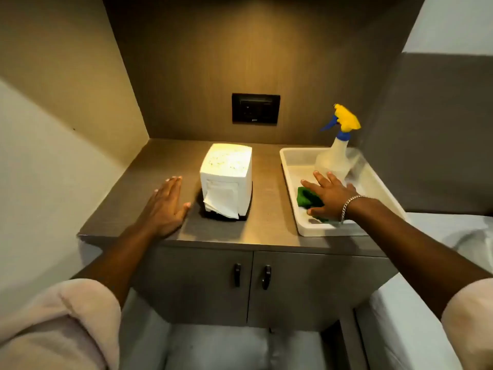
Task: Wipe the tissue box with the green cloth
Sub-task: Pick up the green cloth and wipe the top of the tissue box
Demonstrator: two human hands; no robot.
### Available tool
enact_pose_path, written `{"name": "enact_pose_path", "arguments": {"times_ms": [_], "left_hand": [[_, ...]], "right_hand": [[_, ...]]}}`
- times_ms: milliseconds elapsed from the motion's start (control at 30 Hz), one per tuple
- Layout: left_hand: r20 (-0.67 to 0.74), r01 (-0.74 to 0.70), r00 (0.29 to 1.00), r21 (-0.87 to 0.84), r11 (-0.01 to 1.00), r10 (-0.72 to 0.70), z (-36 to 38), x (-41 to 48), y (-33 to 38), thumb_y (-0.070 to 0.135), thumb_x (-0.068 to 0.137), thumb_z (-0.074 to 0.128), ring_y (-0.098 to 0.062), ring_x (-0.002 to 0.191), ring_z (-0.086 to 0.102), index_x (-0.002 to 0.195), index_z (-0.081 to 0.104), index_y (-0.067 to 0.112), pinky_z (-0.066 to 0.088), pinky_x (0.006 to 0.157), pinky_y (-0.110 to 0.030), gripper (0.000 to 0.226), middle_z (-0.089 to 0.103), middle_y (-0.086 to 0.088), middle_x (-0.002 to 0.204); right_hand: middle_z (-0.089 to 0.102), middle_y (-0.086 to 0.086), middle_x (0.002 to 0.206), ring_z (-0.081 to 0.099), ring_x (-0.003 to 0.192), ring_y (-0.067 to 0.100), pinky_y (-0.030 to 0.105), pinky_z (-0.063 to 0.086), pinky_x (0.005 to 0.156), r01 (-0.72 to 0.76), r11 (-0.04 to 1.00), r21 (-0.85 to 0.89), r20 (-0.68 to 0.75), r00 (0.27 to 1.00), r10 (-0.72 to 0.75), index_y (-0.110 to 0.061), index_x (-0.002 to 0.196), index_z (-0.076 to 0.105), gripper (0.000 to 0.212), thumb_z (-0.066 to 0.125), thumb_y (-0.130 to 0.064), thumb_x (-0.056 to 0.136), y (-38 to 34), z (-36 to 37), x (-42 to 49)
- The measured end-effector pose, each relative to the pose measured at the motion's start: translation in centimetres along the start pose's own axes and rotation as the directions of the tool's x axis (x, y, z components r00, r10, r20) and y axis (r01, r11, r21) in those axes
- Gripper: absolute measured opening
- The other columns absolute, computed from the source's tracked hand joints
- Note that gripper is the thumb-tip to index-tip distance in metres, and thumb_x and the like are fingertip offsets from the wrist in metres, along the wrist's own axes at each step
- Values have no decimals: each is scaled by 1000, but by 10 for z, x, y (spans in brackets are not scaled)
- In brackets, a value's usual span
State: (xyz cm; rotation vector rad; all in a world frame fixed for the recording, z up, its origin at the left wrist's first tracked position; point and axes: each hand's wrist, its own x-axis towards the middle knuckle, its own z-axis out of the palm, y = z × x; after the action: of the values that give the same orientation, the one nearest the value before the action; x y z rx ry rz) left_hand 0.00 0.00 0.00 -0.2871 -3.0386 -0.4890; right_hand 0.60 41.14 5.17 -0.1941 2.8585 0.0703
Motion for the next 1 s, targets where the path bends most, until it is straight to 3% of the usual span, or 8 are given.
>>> {"name": "enact_pose_path", "arguments": {"times_ms": [100, 233, 567, 633, 700, 800, 900, 1000], "left_hand": [[77, 4, 997, 116, 993, -13, 16, 4, -17, 54, 92, 20, -22, 149, 2, 151, 7, 15, 1, 118, -45, 73, 5, -7, 162], [105, -10, 994, 192, 981, -10, 27, 7, -25, 55, 90, 12, -21, 149, -4, 151, 2, 17, -4, 117, -46, 73, -2, -5, 162], [122, -27, 992, 222, 975, 0, 24, 6, -23, 55, 90, 10, -22, 148, -7, 151, -3, 17, -7, 116, -46, 73, -4, -6, 162], [136, -22, 991, 165, 986, -1, 23, 6, -25, 60, 89, 9, -17, 147, -10, 151, -1, 19, -8, 116, -44, 75, -4, -4, 163], [148, -11, 989, -44, 999, 17, 11, 9, -22, 76, 80, 6, -7, 144, -11, 151, 4, 22, -8, 117, -41, 89, 0, 2, 163], [20, -99, 994, -322, 942, 112, -23, 25, -7, 85, 73, 10, -3, 145, -10, 150, 7, 27, -3, 120, -43, 96, 2, 11, 161], [-40, -268, 961, -381, 885, 274, -62, 48, 18, 85, 72, 26, -2, 146, -14, 151, 0, 27, -4, 119, -38, 102, -6, 10, 161], [104, -345, 908, -363, 866, 406, -89, 72, 36, 83, 64, 48, -2, 143, -22, 150, -10, 28, -7, 120, -41, 117, -19, 10, 160]], "right_hand": [[-15, 5, 160, -12, 144, 39, 66, 5, 112, -13, 1000, 5, 158, 987, 12, -45, 144, -4, 86, 53, -60, 82, 8, 11, 9], [-14, 10, 160, -15, 142, 44, 55, -3, 115, 10, 998, 59, 159, 987, -19, -38, 147, -4, 78, 51, -41, 91, 9, 17, 9], [21, 7, 158, 25, 140, 39, 53, 32, 111, 35, 986, 165, -77, 997, -22, -40, 143, 28, 67, 61, -20, 88, 13, 22, 8], [35, 10, 152, 38, 134, 37, 50, 37, 109, 30, 958, 286, -120, 993, 5, -41, 137, 37, 66, 68, -18, 84, 12, 18, 3], [47, 14, 144, 47, 127, 37, 46, 38, 109, 44, 891, 452, -197, 979, 52, -40, 131, 41, 69, 72, -7, 79, 12, 7, -4], [53, 14, 139, 50, 126, 34, 35, 34, 104, 144, 829, 540, -402, 910, 105, -29, 132, 48, 69, 70, 6, 76, 5, -24, -14], [51, 2, 141, 46, 130, 17, 33, 35, 105, 312, 757, 574, -517, 855, 40, -30, 133, 49, 65, 68, 1, 80, -30, -62, -20], [47, -5, 144, 42, 133, 6, 32, 40, 106, 440, 714, 544, -557, 826, -85, -35, 133, 49, 65, 67, -1, 81, -71, -88, -18]]}}
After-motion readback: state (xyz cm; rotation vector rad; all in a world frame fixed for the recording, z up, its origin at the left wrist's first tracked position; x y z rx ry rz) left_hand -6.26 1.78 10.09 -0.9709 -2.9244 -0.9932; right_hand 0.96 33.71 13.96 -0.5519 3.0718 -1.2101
